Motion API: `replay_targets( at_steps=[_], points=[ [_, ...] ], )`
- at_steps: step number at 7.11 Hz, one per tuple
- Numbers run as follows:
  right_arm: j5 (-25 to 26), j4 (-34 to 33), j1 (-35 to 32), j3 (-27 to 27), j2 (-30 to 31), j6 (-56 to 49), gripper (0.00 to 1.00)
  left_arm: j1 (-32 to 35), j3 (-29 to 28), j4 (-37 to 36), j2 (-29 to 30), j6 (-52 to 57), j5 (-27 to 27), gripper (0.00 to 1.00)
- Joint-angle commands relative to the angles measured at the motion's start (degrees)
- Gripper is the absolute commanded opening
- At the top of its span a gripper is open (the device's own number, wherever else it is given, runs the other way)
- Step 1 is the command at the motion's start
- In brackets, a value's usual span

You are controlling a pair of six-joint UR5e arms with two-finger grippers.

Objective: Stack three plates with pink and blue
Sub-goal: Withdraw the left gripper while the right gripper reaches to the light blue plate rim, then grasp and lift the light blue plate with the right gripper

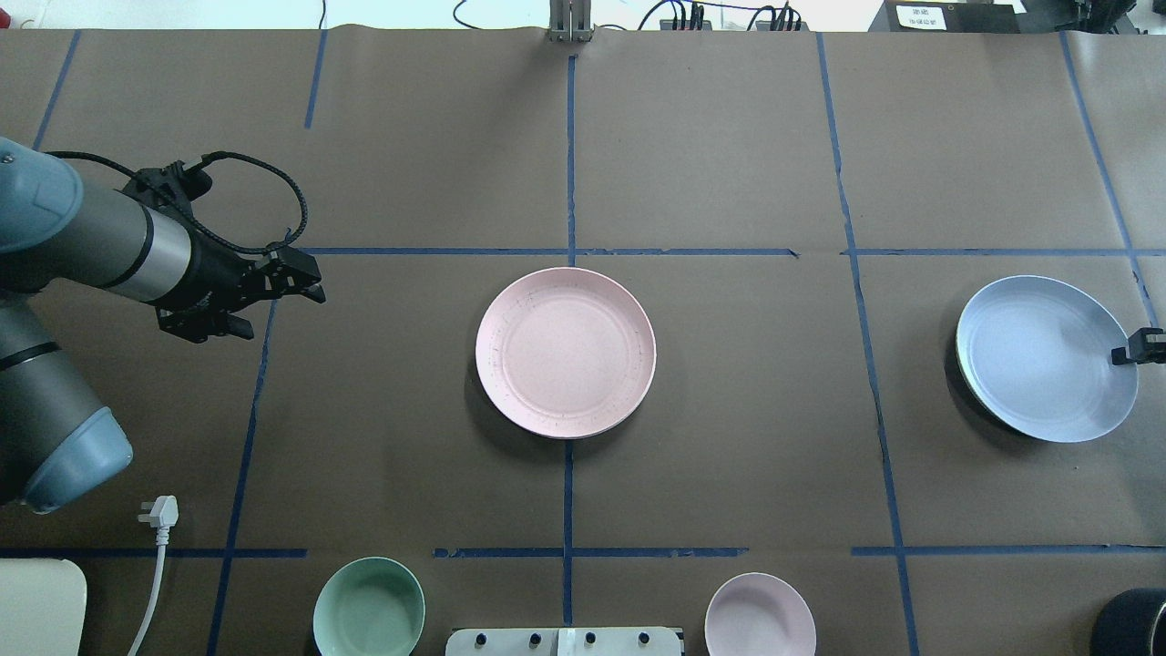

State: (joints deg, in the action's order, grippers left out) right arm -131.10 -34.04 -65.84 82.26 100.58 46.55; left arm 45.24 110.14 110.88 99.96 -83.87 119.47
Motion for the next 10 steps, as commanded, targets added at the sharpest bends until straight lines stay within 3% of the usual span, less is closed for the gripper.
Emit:
replay_targets(
  at_steps=[1,2,5,8,10],
  points=[
    [-1.7,0.1,-0.8,3.3,0.0,0.5,0.00,4.7,0.2,-0.7,-6.5,13.8,0.1,1.00],
    [-3.2,0.0,-1.7,5.6,-0.6,1.8,0.00,7.8,-0.1,-0.7,-9.3,22.2,1.0,1.00],
    [-6.6,-0.8,-2.0,13.0,-4.3,12.3,0.00,20.7,-4.1,-0.9,-13.0,41.4,10.9,1.00],
    [-6.2,-2.3,0.3,14.2,-13.0,22.6,0.00,30.2,-11.9,-1.1,-13.8,62.2,15.6,1.00],
    [-1.1,-15.7,6.4,19.1,-19.1,22.6,0.00,35.0,-12.7,-7.9,-13.7,73.4,15.4,1.00]
  ],
)
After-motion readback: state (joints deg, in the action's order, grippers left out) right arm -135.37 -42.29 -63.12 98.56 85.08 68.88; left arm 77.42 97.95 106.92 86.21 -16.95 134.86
